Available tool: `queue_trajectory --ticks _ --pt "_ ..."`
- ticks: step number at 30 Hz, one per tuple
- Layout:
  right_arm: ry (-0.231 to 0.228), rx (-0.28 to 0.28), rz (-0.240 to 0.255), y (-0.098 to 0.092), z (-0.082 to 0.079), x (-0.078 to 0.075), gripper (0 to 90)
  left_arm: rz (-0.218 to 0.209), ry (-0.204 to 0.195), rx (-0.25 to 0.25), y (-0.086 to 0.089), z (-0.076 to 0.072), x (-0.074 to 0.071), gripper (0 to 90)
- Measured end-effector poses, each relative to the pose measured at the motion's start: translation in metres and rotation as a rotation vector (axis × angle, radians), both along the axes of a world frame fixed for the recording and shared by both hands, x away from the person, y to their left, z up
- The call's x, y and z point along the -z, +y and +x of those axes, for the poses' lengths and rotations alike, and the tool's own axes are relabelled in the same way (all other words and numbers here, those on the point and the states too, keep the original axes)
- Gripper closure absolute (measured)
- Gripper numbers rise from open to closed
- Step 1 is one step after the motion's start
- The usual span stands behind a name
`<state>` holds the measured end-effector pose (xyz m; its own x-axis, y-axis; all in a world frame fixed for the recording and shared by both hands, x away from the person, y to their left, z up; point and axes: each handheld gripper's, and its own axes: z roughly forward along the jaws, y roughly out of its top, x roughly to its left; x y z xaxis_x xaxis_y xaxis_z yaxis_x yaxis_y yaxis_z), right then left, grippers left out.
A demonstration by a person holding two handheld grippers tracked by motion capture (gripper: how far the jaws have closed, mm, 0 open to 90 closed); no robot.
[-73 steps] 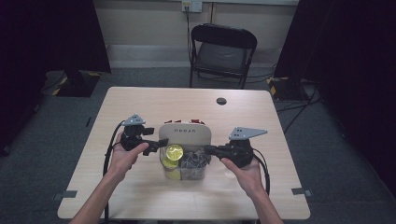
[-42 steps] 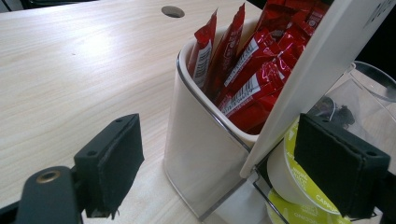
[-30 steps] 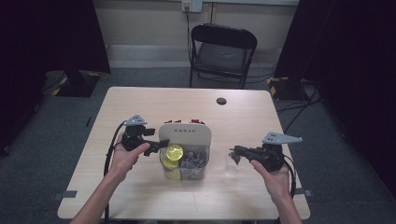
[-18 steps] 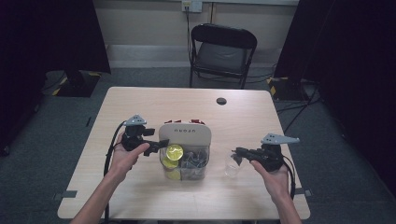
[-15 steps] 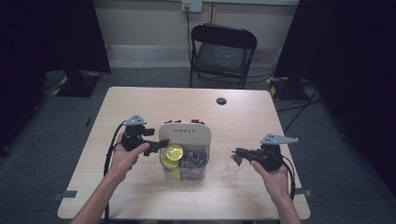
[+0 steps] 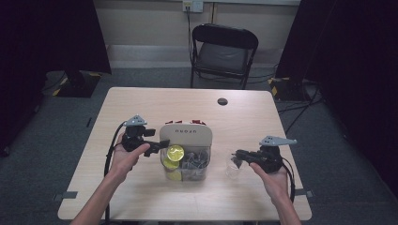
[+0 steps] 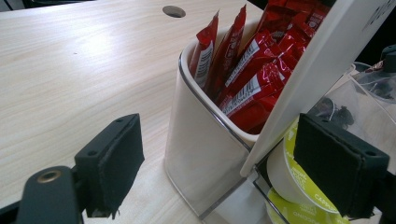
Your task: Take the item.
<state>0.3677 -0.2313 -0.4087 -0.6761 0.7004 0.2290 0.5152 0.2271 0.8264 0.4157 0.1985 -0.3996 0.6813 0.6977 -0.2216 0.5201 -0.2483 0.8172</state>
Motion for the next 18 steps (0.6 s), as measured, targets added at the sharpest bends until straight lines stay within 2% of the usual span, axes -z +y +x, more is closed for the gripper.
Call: queue_trajectory --ticks 11,18 --pt "-0.003 0.02 0.011 -0.002 -0.001 -0.002 77.6 0.003 -0.001 -0.002 0.0 0.0 0.0 15.6" --pt "-0.013 0.04 0.013 -0.01 -0.005 -0.004 75.5 -0.001 -0.001 -0.001 0.002 0.0 0.0 15.4"
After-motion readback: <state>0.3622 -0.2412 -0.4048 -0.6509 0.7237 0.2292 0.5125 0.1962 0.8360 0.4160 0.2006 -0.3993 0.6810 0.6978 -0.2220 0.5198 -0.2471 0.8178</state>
